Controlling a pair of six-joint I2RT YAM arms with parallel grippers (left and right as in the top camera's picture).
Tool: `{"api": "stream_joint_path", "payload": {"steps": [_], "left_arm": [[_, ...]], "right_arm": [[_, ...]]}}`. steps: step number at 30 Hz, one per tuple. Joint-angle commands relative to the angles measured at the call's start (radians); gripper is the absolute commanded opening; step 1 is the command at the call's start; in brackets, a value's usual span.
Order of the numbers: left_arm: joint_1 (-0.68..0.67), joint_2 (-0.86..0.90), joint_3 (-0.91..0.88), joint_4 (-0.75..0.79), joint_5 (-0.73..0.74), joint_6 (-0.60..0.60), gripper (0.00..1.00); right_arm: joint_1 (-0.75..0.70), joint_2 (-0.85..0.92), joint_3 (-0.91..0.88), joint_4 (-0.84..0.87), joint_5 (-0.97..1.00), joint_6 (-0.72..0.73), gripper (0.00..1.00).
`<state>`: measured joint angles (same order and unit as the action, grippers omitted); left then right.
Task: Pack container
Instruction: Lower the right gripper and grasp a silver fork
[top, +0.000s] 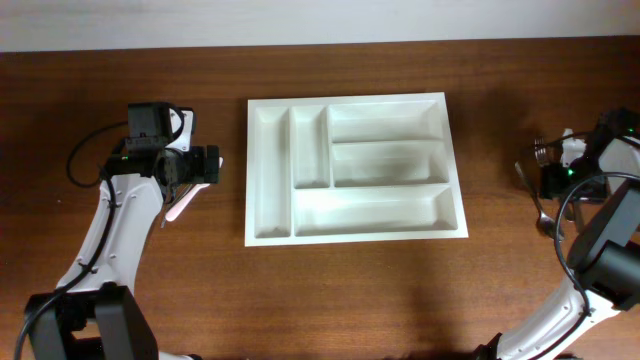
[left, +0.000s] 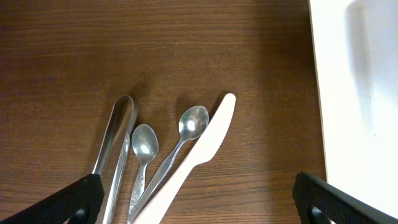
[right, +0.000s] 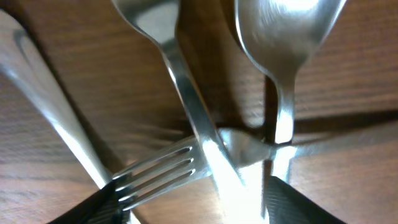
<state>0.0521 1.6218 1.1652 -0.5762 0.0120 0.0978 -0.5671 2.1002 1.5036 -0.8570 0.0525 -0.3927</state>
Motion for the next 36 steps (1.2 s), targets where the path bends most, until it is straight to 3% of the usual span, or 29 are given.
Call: {"api": "stream_joint_path", "payload": {"steps": [1, 28, 36], "left_arm": [[0.003, 0.010, 0.019, 0.003, 0.008, 0.009, 0.99], [0.003, 0.010, 0.019, 0.003, 0.008, 0.009, 0.99], [0.003, 0.010, 0.019, 0.003, 0.008, 0.009, 0.99]], "right_arm": [[-0.038, 0.001, 0.003, -0.014, -0.023, -0.003, 0.66], [-0.063, 0.004, -0.041, 0.085, -0.076, -0.045, 0.63], [-0.061, 0.085, -0.042, 0.071, -0.175, -0.048, 0.64]]}}
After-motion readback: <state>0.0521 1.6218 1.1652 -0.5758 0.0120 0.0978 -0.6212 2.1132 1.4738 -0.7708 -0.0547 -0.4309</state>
